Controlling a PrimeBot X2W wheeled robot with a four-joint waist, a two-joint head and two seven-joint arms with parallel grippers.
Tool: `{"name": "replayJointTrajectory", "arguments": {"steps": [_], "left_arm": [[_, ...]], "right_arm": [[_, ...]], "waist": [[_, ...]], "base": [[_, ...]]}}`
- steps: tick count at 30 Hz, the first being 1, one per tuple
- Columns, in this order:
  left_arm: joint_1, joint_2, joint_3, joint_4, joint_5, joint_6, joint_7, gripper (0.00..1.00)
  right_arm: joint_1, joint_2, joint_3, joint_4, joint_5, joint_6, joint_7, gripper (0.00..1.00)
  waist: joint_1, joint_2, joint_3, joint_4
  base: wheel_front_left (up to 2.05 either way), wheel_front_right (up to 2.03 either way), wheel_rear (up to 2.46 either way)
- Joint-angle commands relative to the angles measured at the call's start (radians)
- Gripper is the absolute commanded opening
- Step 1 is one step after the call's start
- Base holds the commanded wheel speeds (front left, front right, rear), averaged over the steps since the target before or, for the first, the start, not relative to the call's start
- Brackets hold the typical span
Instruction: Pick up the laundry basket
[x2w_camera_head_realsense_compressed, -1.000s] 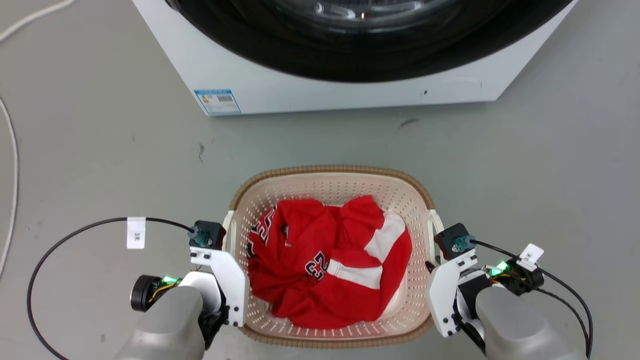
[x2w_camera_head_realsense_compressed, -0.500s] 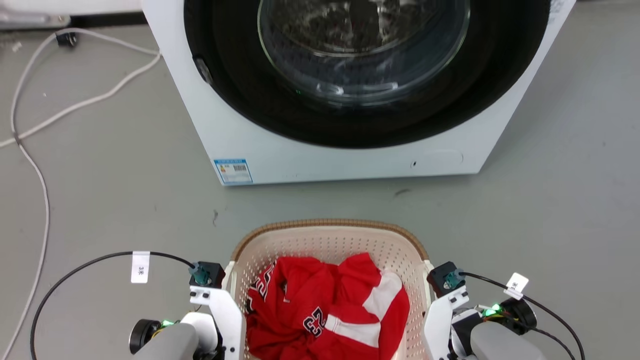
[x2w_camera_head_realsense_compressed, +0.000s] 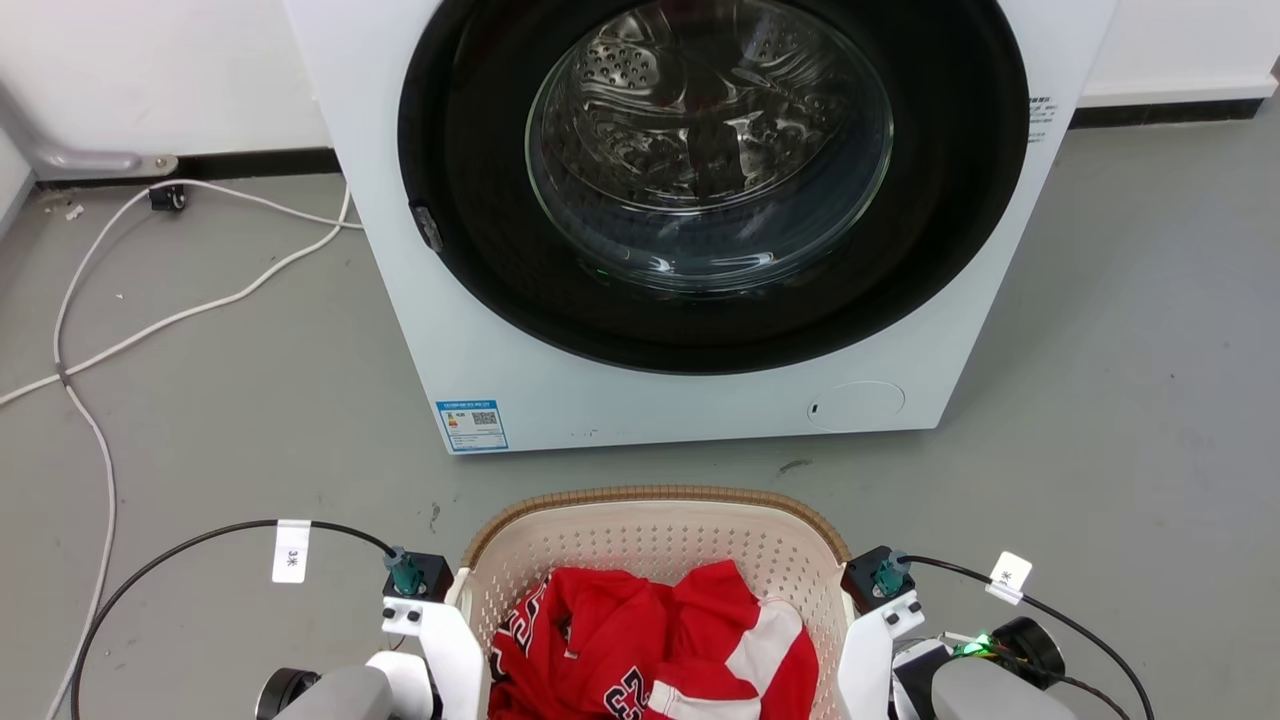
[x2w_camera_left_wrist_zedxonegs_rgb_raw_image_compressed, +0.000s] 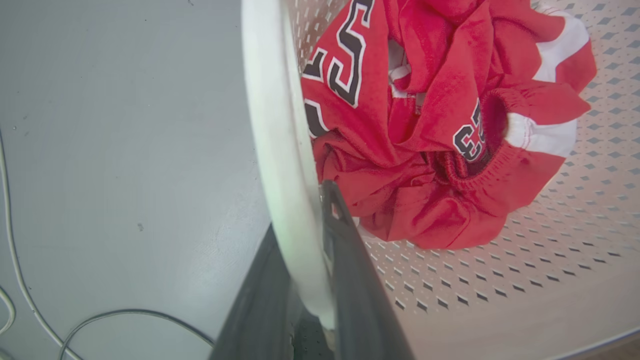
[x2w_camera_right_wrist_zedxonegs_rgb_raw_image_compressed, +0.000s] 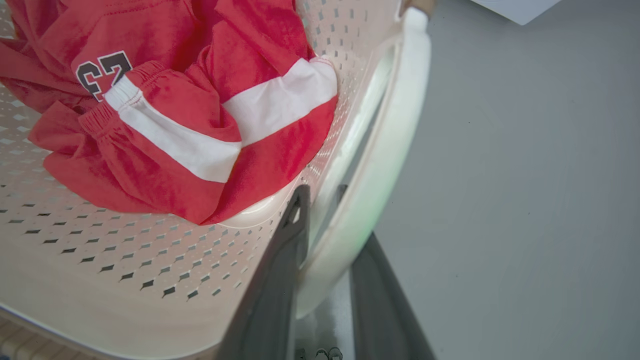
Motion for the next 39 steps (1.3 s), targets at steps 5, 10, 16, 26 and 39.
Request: {"name": "replayJointTrajectory", "arguments": {"steps": [5,10,16,26,39], "left_arm": [[0.014,-0.007,-0.029,-0.019,-0.028,-0.012,0.008,0.0],[0.015,-0.002,-0.052,-0.012,-0.049,-0.012,0.0,0.0],[0.015,-0.003,-0.073,0.0,-0.07,-0.011,-0.02,0.0],[0.004,-0.005,-0.104,0.01,-0.106,-0.011,-0.035,0.0],[-0.001,-0.004,-0.14,0.015,-0.145,-0.011,-0.051,0.0]], "right_arm": [[0.009,0.01,0.035,-0.009,0.035,0.013,0.009,0.0],[0.011,0.002,0.064,-0.006,0.065,0.013,0.014,0.0],[0.004,-0.003,0.096,-0.002,0.092,0.013,0.007,0.0],[-0.008,-0.005,0.139,0.006,0.136,0.013,0.004,0.0],[-0.016,-0.006,0.185,0.014,0.184,0.013,-0.005,0.0]], "waist": [[0.0002,-0.0001,-0.02,0.002],[0.0002,-0.0001,-0.031,0.005],[0.0002,-0.0001,-0.035,0.006],[0.0002,-0.0001,-0.035,0.004],[0.0002,-0.0001,-0.032,0.003]], "base": [[0.0,0.0,0.0],[0.0,0.0,0.0],[0.0,0.0,0.0],[0.0,0.0,0.0],[0.0,0.0,0.0]]}}
